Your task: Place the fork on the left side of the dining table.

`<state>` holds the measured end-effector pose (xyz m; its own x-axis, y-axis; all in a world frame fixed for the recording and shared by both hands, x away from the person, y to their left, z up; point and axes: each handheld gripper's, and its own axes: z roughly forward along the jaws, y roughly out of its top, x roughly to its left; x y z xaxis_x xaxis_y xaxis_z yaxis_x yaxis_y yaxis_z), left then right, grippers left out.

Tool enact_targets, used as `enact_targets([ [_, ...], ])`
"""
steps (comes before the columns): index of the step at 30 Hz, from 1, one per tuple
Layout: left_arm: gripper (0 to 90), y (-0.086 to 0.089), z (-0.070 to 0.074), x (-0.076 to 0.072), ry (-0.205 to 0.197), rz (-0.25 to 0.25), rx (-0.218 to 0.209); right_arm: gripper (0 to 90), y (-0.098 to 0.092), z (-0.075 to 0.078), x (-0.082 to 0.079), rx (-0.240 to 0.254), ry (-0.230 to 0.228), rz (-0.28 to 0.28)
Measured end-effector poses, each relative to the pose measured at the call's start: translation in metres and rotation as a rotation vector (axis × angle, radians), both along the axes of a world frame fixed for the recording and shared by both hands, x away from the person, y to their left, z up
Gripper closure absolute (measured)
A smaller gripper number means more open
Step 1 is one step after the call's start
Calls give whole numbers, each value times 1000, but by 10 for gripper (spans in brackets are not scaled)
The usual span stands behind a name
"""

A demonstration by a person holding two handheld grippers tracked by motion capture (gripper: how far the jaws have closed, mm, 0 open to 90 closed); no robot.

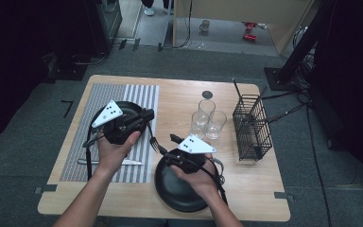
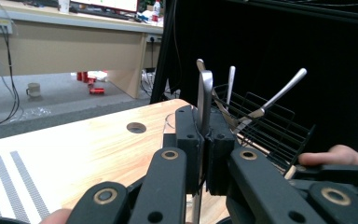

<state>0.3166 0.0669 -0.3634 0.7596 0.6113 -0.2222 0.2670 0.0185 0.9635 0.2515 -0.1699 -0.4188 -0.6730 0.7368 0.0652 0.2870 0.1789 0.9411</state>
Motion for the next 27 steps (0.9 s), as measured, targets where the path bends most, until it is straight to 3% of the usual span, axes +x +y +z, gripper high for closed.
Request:
enact_targets([
  [6,882,6,-2,10,-5,31,12,343,-34,-11,-16,2,49,-54],
  [11,882,11,-5,24,3,49,23,168,-63,-22,-29,-25,86,-125],
  [17,882,15,-5,35,2,85,12,19,-100,-33,-41,-29,147,-183],
  [27,882,14,0,48,8,90,4,0,-154,-56,-60,-35,185,-313],
])
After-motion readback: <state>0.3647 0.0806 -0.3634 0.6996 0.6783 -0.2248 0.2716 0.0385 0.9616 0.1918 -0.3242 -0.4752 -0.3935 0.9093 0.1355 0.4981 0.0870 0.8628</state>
